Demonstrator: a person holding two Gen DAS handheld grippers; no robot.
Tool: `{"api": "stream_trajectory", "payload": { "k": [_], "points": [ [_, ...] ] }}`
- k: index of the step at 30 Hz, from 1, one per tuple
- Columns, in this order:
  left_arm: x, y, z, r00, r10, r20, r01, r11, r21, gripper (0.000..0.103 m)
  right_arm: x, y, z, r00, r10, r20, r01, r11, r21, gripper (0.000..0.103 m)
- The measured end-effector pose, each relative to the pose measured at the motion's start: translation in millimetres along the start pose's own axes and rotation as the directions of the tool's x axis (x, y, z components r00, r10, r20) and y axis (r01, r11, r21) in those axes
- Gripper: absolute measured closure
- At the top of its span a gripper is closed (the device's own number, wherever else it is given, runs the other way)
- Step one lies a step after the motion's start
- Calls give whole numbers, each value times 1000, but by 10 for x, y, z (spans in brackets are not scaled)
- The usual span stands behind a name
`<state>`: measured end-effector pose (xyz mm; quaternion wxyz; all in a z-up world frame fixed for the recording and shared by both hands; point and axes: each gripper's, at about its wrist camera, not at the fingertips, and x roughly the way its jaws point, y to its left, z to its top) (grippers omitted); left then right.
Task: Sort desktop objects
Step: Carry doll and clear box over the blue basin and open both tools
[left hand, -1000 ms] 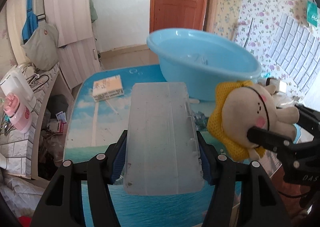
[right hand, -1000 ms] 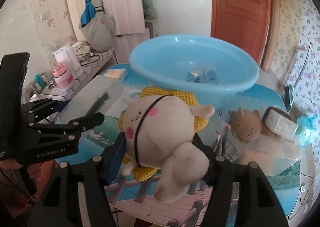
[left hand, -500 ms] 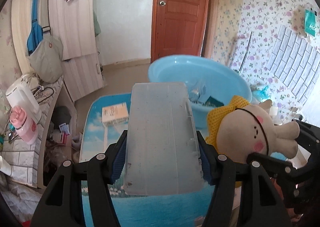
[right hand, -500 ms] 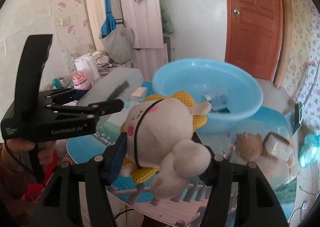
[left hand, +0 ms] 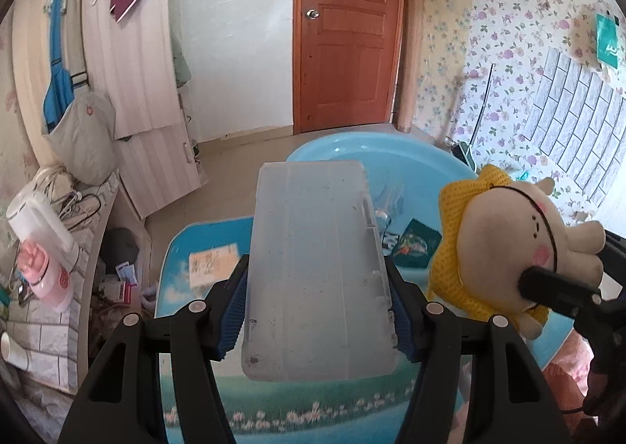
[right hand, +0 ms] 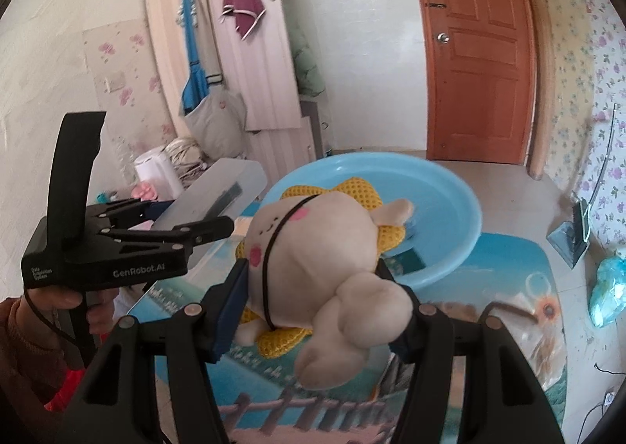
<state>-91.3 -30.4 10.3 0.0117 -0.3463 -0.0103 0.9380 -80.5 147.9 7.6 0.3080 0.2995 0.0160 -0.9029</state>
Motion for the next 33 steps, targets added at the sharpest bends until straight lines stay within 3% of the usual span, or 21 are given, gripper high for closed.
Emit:
{"api": "stream_trajectory", "payload": {
  "k": [16, 18, 20, 33],
  "points": [
    [683, -420, 349, 997, -63, -34, 66, 993, 97, 41, 491, -564, 197, 996, -89, -9, 90, 995, 39, 40],
    [707, -442, 371, 998, -56, -20, 57, 992, 111, 39, 553, -604, 204, 995, -95, -19, 96, 994, 43, 37],
    [722, -450, 390, 999, -54, -5, 54, 992, 117, 30, 612, -621, 202, 994, -102, -30, 103, 994, 43, 37],
    [603, -117, 261, 999, 35, 1, -35, 997, 70, 28, 483, -628, 162, 988, -156, -17, 157, 987, 42, 34]
  ]
}}
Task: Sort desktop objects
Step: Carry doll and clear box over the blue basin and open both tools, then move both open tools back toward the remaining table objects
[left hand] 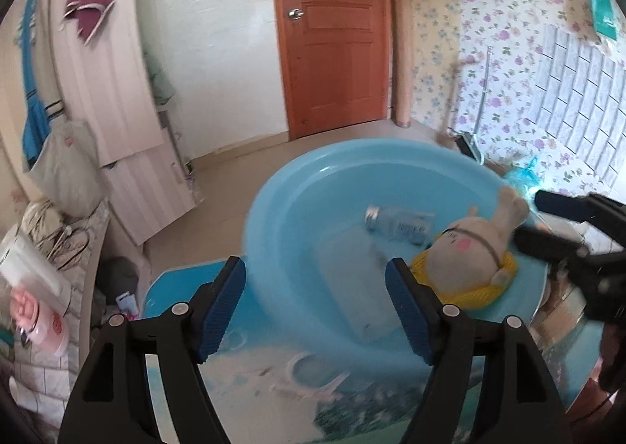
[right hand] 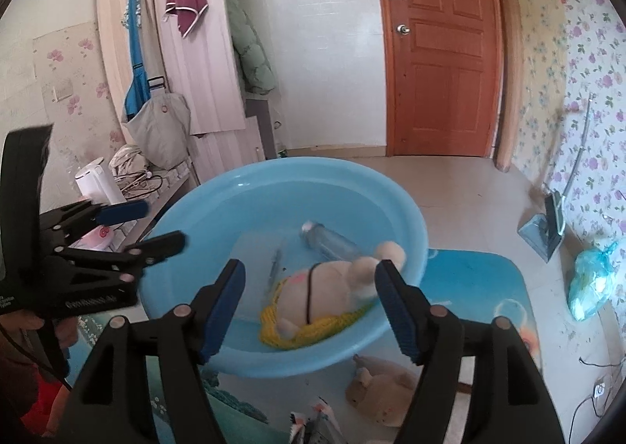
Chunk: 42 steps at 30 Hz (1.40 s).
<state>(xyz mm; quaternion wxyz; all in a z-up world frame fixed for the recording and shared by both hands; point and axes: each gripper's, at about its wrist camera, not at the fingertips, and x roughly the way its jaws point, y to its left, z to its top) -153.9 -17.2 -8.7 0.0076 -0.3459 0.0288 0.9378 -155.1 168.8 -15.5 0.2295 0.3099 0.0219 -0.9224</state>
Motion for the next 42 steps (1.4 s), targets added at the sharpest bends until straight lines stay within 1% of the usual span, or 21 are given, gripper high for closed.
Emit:
{"api": "stream_trajectory", "payload": {
  "k": [4, 5, 9, 15, 18, 21, 25, 28, 31, 35, 37, 42],
  "points": [
    [-113, 224, -194, 999, 49, -23, -50, 998, -32, 24, -138, -79, -64, 999, -48, 3, 47, 999, 17, 34],
    [-148, 261, -235, 999, 50, -19, -51, 998, -43, 22, -165, -104, -87, 998, -60, 0, 60, 998, 23, 34],
    [-242, 418, -388, 995, 88, -42, -91, 994, -64, 21, -282, -180, -192, 995, -101, -18, 101, 994, 42, 34],
    [-301, 441, -578, 993, 89, -81, -95, 993, -72, 21, -459, -198, -326, 988, -146, -47, 148, 988, 40, 34],
    [-309, 428, -682, 993, 70, -97, -77, 994, -72, 21, -541, -232, -411, 984, -168, -65, 171, 984, 48, 34],
    [-298, 387, -758, 992, 58, -113, -65, 996, -58, 18, -602, -268, -495, 980, -182, -82, 187, 981, 53, 34],
    [-243, 307, -840, 989, 46, -138, -51, 998, -33, 17, -645, -293, -604, 974, -198, -109, 205, 977, 58, 34],
    [-189, 263, -879, 987, 38, -156, -41, 999, -19, 17, -656, -336, -684, 972, -199, -127, 208, 976, 67, 34],
    [-117, 227, -899, 985, 31, -170, -33, 999, -6, 14, -651, -363, -742, 970, -202, -139, 213, 974, 73, 34],
    [-1, 170, -907, 983, 21, -183, -19, 1000, 14, 14, -637, -401, -787, 970, -198, -145, 212, 973, 88, 34],
    [70, 144, -906, 981, 17, -192, -12, 1000, 25, 14, -610, -376, -784, 974, -176, -144, 191, 976, 102, 34],
    [201, 103, -881, 979, 17, -203, -9, 999, 44, 14, -516, -152, -779, 987, -98, -130, 106, 993, 60, 34]
  ]
}}
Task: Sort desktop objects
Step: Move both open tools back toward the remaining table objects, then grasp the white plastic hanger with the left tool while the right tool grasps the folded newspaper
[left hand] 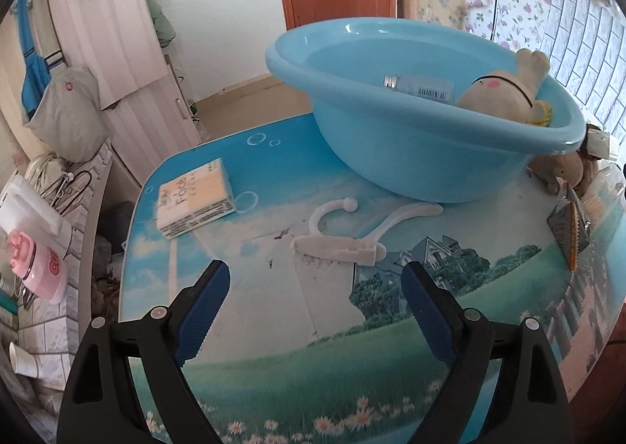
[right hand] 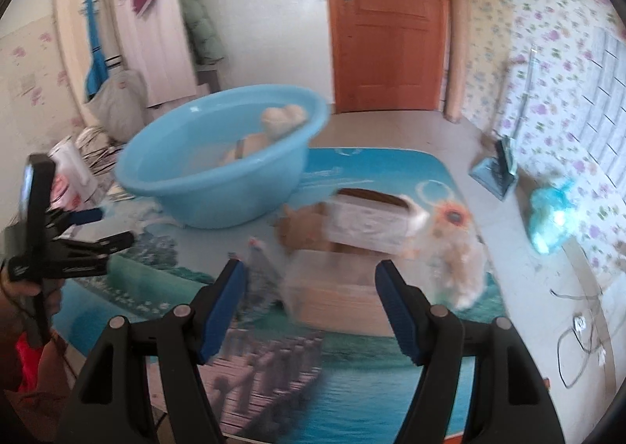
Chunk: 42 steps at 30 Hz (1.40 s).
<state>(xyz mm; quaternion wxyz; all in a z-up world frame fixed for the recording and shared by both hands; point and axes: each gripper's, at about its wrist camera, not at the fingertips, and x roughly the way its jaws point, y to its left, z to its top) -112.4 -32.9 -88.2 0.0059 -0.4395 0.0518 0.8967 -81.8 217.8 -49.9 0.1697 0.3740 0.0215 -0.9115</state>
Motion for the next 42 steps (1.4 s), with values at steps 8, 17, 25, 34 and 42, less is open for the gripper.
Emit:
{"api": "stream_trajectory", "payload": {
  "k": [8, 17, 25, 34, 42],
  "points": [
    [197, -52, 93, 1000, -12, -20, 12, 1000, 24, 13, 126, 325, 21, 998, 67, -6, -68, 994, -83, 34],
    [233, -53, 136, 997, -78, 0, 78, 997, 15, 43, 277, 474, -12, 998, 58, -35, -62, 991, -121, 34],
    [132, -15, 59, 996, -89, 2, 89, 996, 19, 48, 421, 534, -45, 998, -22, -54, 14, 987, -159, 34],
    [-76, 65, 24, 994, -105, 30, 105, 994, 4, 48, 618, 371, -167, 985, -44, -166, 35, 998, -57, 55],
    [-320, 100, -85, 992, -113, 48, 115, 993, -24, 48, 460, 356, -186, 986, 58, -158, -61, 998, -18, 70]
  ]
}}
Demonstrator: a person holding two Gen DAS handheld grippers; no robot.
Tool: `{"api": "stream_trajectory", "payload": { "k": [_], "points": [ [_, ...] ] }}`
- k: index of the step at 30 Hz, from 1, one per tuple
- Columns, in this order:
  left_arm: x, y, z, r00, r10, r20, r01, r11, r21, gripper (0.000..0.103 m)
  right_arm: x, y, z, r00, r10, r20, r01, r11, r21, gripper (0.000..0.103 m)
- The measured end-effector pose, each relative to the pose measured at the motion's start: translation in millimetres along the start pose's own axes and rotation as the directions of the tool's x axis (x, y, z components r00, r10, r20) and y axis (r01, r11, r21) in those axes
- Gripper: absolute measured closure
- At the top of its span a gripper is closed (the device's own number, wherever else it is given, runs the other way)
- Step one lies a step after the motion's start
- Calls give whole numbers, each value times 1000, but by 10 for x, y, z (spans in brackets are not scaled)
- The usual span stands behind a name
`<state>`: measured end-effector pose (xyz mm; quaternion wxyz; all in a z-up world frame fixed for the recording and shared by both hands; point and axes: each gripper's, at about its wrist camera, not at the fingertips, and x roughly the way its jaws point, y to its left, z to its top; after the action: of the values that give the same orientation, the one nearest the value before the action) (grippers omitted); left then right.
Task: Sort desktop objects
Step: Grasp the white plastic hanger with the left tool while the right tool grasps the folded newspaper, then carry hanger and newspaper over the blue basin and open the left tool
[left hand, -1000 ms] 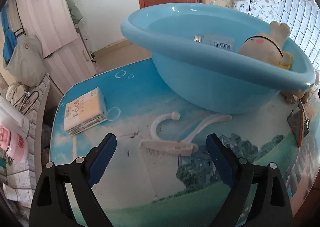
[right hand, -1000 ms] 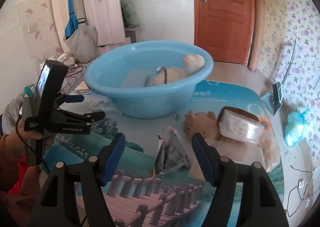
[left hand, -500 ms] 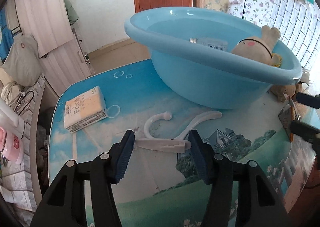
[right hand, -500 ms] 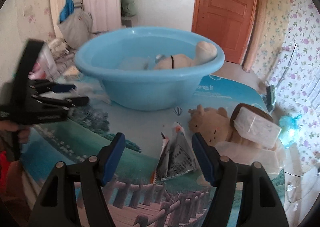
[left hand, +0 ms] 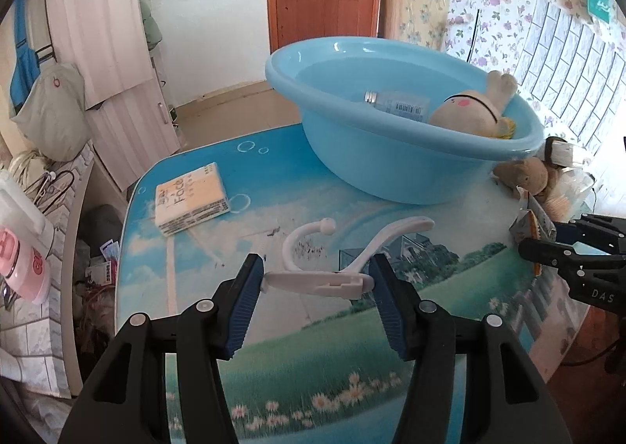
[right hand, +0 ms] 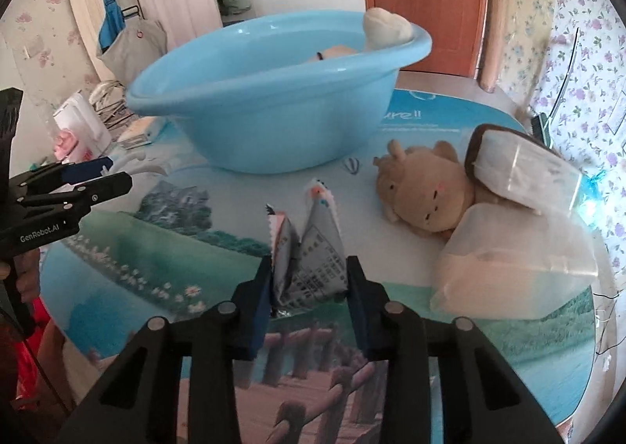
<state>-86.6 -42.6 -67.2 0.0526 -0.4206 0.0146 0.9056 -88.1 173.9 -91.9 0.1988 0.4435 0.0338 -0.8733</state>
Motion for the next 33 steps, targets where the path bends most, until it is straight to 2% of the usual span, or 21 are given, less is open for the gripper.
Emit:
{"api": "stream_trajectory", "payload": {
  "k": [18, 26, 29, 33],
  "points": [
    [-731, -183, 17, 990, -1, 141, 0, 1000, 4, 48, -658, 314, 49, 985, 41, 170, -36, 999, -32, 70],
    [-829, -258, 172, 984, -2, 179, 0, 1000, 13, 48, -756, 345, 150, 973, 61, 221, -53, 998, -41, 70],
    [-793, -280, 309, 984, -20, 179, 16, 1000, 24, 48, -748, 345, 235, 971, 61, 232, -50, 997, -50, 70],
    [-737, -335, 491, 979, -9, 202, 0, 999, 46, 48, -714, 331, 388, 966, 68, 250, -56, 997, -56, 70]
  ]
}}
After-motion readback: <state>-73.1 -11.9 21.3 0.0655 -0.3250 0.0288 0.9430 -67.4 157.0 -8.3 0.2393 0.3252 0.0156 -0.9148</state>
